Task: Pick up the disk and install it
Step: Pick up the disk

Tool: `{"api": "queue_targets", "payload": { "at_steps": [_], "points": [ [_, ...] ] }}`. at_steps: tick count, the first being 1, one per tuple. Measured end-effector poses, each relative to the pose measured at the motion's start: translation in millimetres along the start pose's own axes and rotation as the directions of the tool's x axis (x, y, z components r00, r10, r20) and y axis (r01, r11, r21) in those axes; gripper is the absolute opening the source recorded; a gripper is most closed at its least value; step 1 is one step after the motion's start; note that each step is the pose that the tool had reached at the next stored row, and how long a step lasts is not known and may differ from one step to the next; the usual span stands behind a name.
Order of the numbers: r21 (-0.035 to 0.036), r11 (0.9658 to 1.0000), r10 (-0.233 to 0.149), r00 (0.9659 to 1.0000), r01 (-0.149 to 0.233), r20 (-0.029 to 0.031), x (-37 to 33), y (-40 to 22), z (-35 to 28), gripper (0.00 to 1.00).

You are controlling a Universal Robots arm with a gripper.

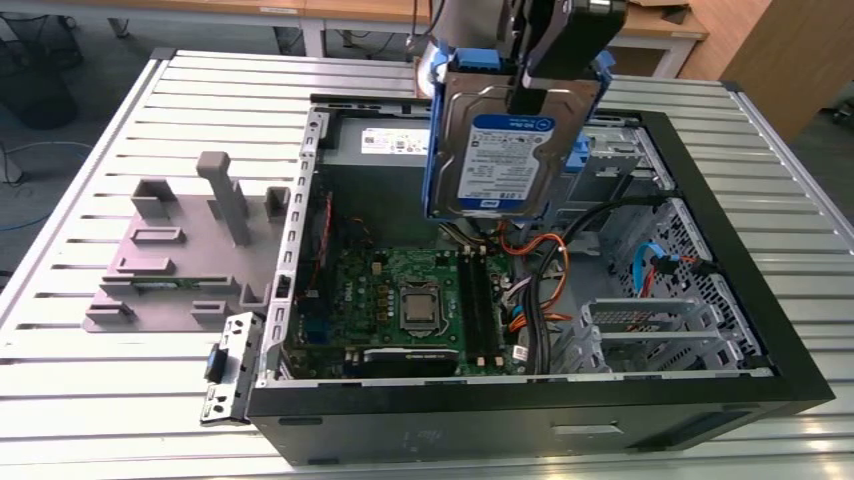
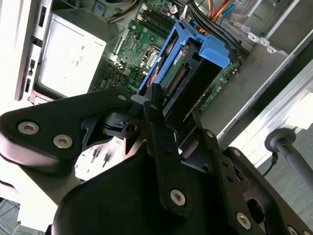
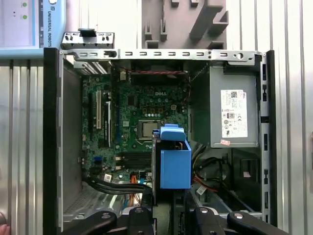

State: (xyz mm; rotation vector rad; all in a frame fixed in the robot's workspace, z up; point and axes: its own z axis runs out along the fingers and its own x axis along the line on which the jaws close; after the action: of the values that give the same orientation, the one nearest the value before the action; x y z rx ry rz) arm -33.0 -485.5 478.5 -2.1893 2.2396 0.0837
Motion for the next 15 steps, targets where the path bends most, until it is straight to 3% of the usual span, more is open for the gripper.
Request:
{"api": "queue_targets", "payload": {
  "at_steps": [10,15],
  "points": [
    [0.0000,1.0000,0.000,1.0000,0.000,0.0001,19.7,-0.9,-0.4,0.35],
    [0.0000,1.0000,0.000,1.0000,0.000,0.0001,20.8,-1.0,-0.4,0.35]
  ]
}}
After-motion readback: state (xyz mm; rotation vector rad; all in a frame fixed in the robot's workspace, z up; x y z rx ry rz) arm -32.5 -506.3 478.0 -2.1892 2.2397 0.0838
